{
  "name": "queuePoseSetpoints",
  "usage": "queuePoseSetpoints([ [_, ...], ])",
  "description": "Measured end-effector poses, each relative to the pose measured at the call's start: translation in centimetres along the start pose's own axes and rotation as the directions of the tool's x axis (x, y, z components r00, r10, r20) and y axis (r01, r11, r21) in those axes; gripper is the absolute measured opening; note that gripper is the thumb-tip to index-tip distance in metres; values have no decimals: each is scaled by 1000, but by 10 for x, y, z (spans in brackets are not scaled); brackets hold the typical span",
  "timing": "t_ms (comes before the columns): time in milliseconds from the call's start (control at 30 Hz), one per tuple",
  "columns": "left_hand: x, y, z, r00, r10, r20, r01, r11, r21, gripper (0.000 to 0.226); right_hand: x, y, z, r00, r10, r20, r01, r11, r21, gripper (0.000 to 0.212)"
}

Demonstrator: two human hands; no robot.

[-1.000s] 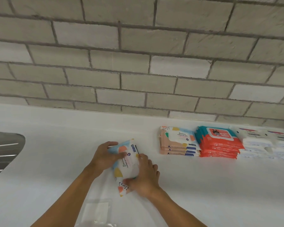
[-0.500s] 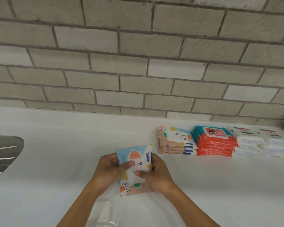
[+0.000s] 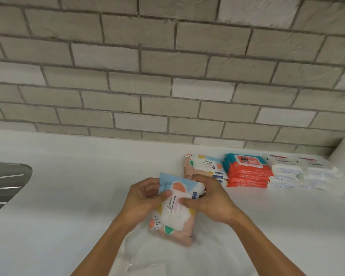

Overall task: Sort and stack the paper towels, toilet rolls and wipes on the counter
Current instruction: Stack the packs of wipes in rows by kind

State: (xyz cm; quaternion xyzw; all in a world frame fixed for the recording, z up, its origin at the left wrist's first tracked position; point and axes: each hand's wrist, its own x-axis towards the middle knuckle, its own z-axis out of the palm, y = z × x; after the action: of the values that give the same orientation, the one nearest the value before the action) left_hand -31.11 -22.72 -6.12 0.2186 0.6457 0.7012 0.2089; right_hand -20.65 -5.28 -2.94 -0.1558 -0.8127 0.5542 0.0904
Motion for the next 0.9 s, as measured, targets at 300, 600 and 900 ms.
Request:
queuePoseSetpoints([
  [300,-15,-9,40,962,-247,113,266,941,-209,37,-10,12,-33,945,152,-289,61,788,613,36],
  [600,36,2,83,972,-223,-70,218,973,-82,32,8,52,-49,928,256,-273,-50,809,586,30],
  [900,114,-12,112,957,-167,-239,238,919,313,64,51,66,-85,943,314,-113,-168,738,653,27],
])
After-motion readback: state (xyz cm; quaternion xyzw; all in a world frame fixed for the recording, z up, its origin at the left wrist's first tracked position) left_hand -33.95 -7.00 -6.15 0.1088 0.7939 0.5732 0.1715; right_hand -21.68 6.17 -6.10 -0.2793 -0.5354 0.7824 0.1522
